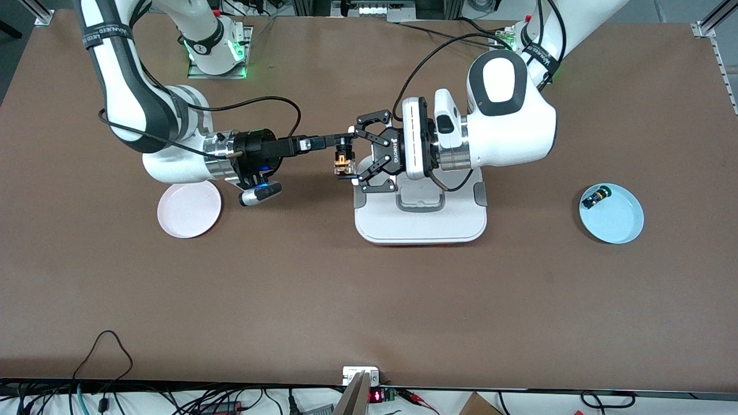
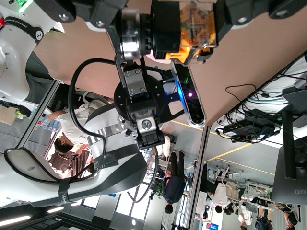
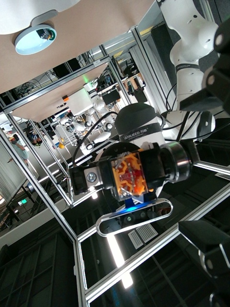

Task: Transfer orange switch to right arm and place
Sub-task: 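Grasp the switch with the right gripper from the left gripper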

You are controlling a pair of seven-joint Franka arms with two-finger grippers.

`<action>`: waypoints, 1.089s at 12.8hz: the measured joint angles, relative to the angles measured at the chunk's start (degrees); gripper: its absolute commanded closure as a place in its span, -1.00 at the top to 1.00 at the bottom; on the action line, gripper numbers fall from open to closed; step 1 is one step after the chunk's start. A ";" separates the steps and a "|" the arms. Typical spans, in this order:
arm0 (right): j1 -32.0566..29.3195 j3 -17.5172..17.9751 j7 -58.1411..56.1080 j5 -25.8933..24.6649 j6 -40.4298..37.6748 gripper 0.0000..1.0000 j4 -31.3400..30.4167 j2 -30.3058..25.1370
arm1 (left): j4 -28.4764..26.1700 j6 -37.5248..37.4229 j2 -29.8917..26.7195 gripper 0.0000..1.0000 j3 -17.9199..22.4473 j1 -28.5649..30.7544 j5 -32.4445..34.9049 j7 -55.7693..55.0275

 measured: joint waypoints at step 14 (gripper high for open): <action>2.41 0.03 -4.24 3.57 2.53 -0.39 0.80 1.67 | -0.18 0.00 0.00 -0.67 0.05 0.02 0.00 0.55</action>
